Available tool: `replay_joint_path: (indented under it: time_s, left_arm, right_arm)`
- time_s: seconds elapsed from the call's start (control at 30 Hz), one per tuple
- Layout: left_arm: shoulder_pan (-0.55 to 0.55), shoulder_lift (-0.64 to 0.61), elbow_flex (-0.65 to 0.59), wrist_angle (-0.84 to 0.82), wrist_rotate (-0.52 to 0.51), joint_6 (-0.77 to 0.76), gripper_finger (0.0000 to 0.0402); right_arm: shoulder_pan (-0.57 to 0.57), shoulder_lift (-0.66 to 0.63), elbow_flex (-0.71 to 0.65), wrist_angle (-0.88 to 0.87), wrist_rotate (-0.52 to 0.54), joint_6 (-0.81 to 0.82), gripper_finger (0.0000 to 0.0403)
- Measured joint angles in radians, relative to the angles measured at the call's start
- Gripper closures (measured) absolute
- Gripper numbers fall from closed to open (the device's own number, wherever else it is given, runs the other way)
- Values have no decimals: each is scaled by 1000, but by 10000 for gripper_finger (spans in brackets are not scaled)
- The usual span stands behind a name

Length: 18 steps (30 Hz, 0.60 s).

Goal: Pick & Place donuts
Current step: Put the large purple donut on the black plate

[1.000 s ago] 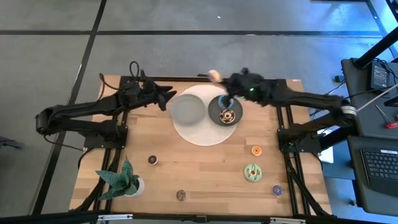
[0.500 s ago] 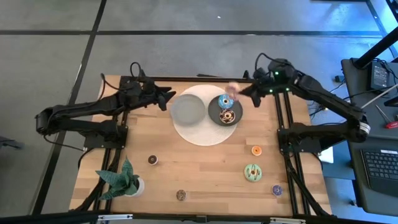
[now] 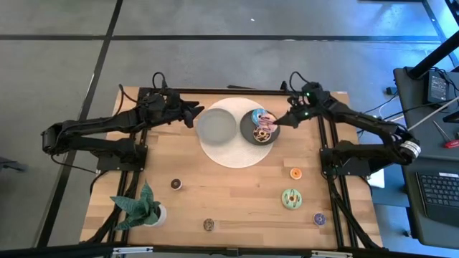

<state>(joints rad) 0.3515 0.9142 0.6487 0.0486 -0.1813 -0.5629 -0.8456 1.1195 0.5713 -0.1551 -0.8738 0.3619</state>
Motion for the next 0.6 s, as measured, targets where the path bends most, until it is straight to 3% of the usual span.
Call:
replay_joint_path:
  time_s: [0.3, 0.6]
  left_arm:
    - [0, 0, 0, 0, 0, 0, 190]
    - [0, 0, 0, 0, -11, 0, 190]
  right_arm:
    - [-32, 54, -195, 304, 69, 153, 376]
    - [-44, 136, -251, 499, 109, 232, 376]
